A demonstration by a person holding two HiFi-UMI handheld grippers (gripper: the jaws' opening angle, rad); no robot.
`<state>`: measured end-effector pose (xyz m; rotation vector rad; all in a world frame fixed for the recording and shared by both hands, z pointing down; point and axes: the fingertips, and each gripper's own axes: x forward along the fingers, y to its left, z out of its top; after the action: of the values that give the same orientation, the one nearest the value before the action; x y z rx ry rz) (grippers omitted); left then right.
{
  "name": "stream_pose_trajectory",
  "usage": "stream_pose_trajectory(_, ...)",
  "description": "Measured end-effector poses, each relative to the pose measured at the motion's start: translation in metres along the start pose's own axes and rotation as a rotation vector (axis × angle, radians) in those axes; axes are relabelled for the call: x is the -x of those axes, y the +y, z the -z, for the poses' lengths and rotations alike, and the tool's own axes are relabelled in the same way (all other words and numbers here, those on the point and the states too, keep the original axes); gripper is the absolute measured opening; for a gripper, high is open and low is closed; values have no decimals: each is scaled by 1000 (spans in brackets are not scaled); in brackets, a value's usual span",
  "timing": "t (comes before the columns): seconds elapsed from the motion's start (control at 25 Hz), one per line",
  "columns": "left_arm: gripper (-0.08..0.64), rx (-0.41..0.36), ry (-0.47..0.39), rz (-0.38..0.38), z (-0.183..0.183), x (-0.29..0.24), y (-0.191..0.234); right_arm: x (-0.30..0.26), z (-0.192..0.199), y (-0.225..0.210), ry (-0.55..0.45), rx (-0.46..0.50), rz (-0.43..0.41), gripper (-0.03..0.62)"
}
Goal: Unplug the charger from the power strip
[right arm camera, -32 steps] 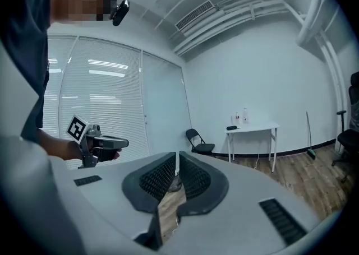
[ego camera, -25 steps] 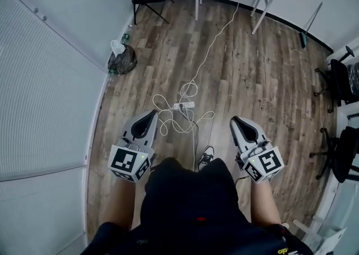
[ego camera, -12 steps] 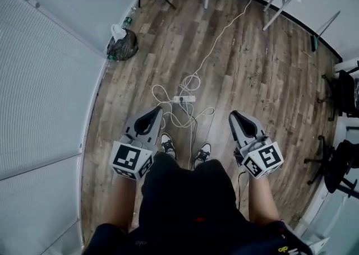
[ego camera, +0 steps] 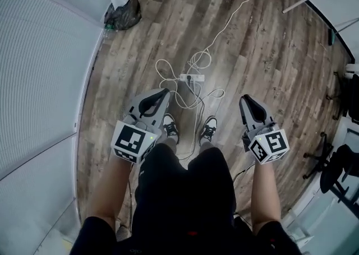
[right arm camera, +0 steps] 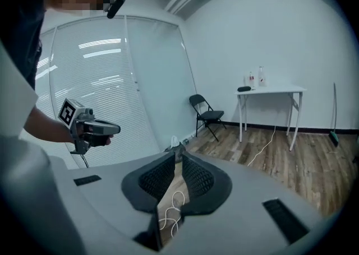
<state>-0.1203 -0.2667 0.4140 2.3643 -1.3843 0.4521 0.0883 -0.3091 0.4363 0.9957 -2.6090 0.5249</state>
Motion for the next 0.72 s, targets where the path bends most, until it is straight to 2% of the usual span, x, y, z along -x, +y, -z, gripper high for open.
stream_pose_trajectory(0.08, 18, -3, 34, 18, 38, -30, 6, -29, 38, -18, 43, -10, -20, 37)
stream_pose_trajectory(0.2, 18, 13, 65, 13, 99, -77, 18, -74, 100, -43, 115, 49, -61, 55)
stream_pose_trajectory(0.28, 18, 17, 87, -4, 140, -108, 28, -106, 144, -57, 154, 81, -99, 110)
stream_pose_trajectory(0.44, 18, 39, 127, -12, 229, -172, 43, -167, 237, -87, 221, 123, -163, 180)
stream_pose_trajectory(0.72, 18, 31, 262, 23, 401, -269, 57, -251, 409, -130, 357, 230, -240, 211)
